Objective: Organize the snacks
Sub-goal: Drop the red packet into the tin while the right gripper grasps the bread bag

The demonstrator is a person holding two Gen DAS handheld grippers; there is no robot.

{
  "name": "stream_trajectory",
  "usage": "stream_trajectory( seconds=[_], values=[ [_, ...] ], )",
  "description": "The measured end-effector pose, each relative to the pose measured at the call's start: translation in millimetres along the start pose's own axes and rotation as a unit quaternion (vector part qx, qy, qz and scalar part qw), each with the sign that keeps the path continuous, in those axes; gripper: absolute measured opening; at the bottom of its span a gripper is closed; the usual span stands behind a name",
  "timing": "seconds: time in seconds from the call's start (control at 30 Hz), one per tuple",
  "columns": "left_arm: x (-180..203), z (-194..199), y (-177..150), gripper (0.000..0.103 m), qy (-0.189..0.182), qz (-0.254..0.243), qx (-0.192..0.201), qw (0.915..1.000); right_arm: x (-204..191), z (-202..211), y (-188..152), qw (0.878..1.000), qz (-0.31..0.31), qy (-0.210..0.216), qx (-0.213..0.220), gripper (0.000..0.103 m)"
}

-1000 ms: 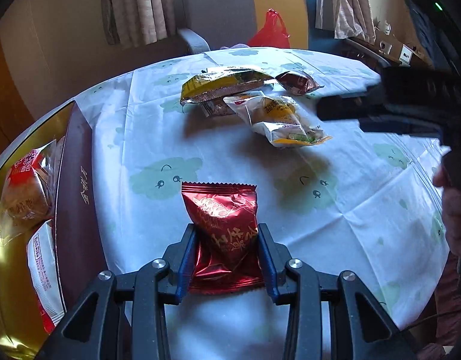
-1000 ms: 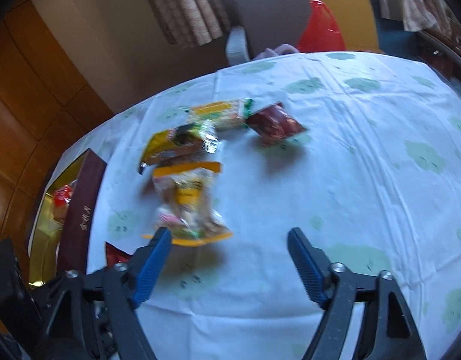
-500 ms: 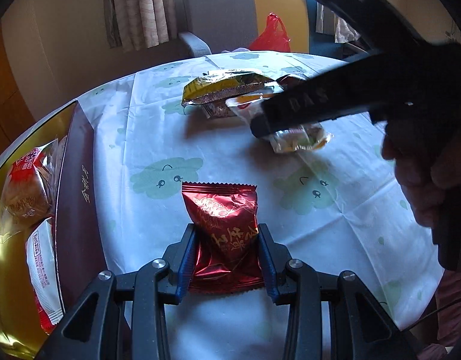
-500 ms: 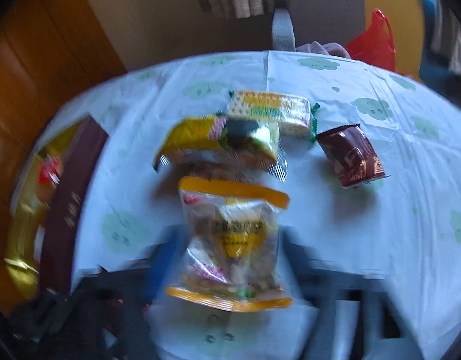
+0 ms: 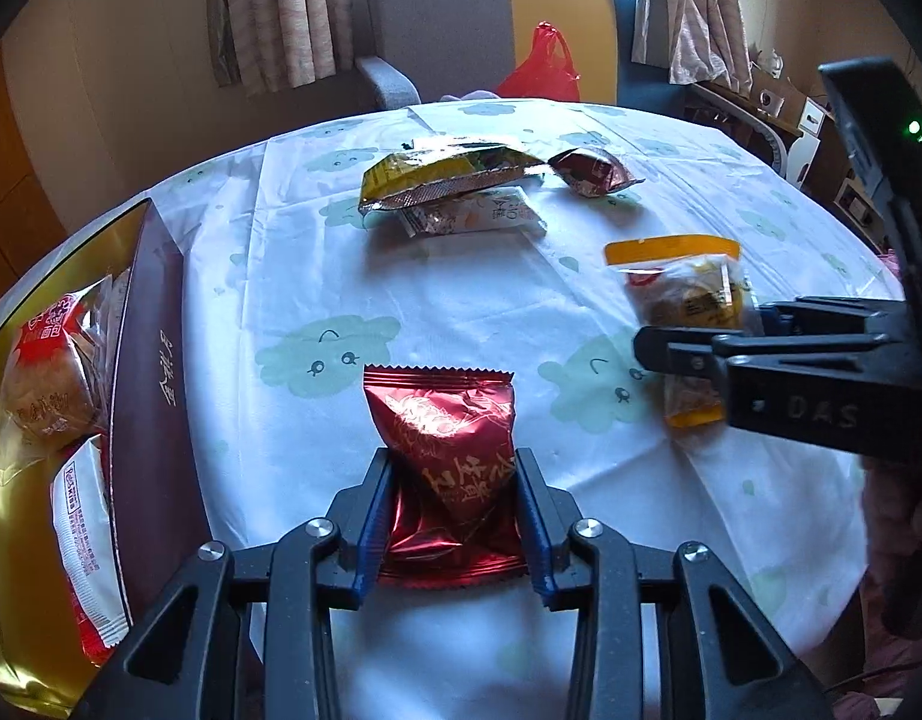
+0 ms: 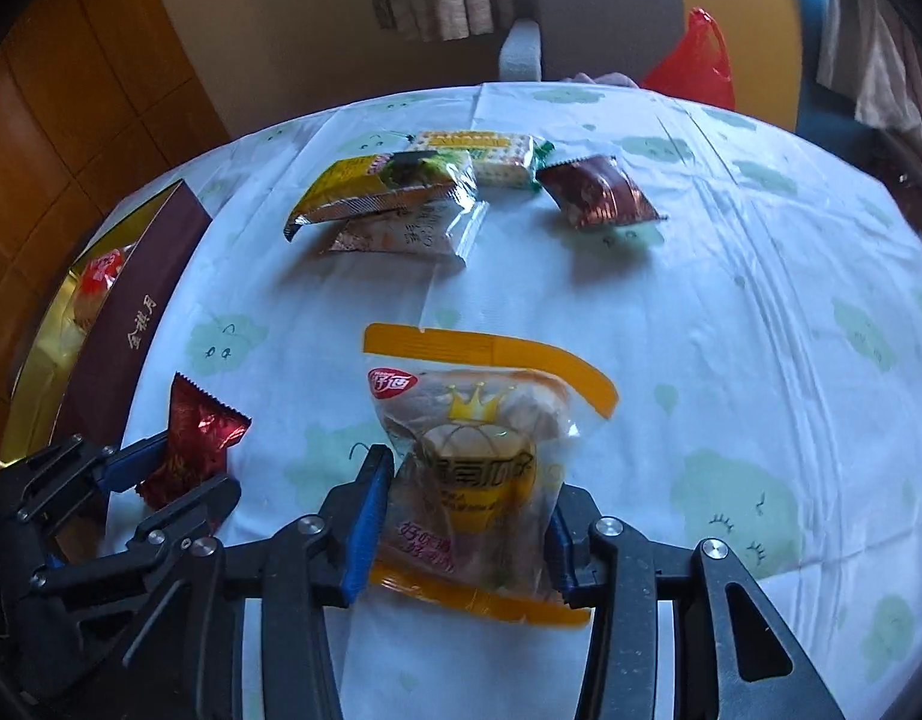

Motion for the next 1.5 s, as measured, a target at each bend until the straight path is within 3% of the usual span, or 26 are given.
stream_trajectory(
  seconds=[0.2, 0.4, 0.5, 0.63, 0.73, 0.87, 1.1, 1.37, 1.43, 1.5],
  values=[
    [-3, 49, 7, 0.039, -0.023, 0.005, 0.052, 0.9984, -11, -6, -1, 0.999, 0.019, -0.036, 0.014, 0.045],
    [-77, 96, 6, 0.039, -0.015, 0.105, 0.083, 0.9909, -13, -7, -1, 0.999, 0.026, -0.044, 0.019, 0.045],
    [-128, 109, -6, 0.039, 0.014, 0.171, 0.081, 0.9818, -12, -6, -2, 0.999, 0.026, -0.041, 0.02, 0.045],
    [-208, 113, -33, 0.039, 0.063, 0.265, 0.062, 0.9603, -12, -6, -3, 0.999, 0.025, -0.038, 0.021, 0.045],
    [-249, 107, -53, 0.039, 0.08, 0.31, 0.04, 0.9466, -14, -6, -3, 0.998, 0.029, -0.045, 0.024, 0.046],
    [-277, 96, -63, 0.039, 0.097, 0.334, 0.025, 0.9373, -15, -7, -4, 0.998, 0.03, -0.049, 0.024, 0.046],
    [-302, 67, -41, 0.039, 0.099, 0.332, 0.001, 0.9379, -18, -8, -4, 0.997, 0.033, -0.06, 0.024, 0.046],
    [-319, 25, 11, 0.043, 0.106, 0.292, -0.007, 0.9504, -19, -8, -3, 0.997, 0.033, -0.064, 0.021, 0.046],
    [-319, 16, 19, 0.047, 0.091, 0.282, -0.015, 0.9549, -19, -8, -3, 0.997, 0.033, -0.064, 0.021, 0.046],
    [-317, 14, 22, 0.055, 0.095, 0.285, -0.02, 0.9537, -19, -8, -3, 0.997, 0.033, -0.064, 0.021, 0.046]
  ],
)
Point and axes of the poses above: each gripper's, at about its wrist camera, not at the fingertips, and z roughly against the way its jaws point, x to its right, y to its top, the point moved 1 cm from there along -z, roughly the way its jaws point, and after that the axes turned 11 degrees about -x, right-handed, at the moved point
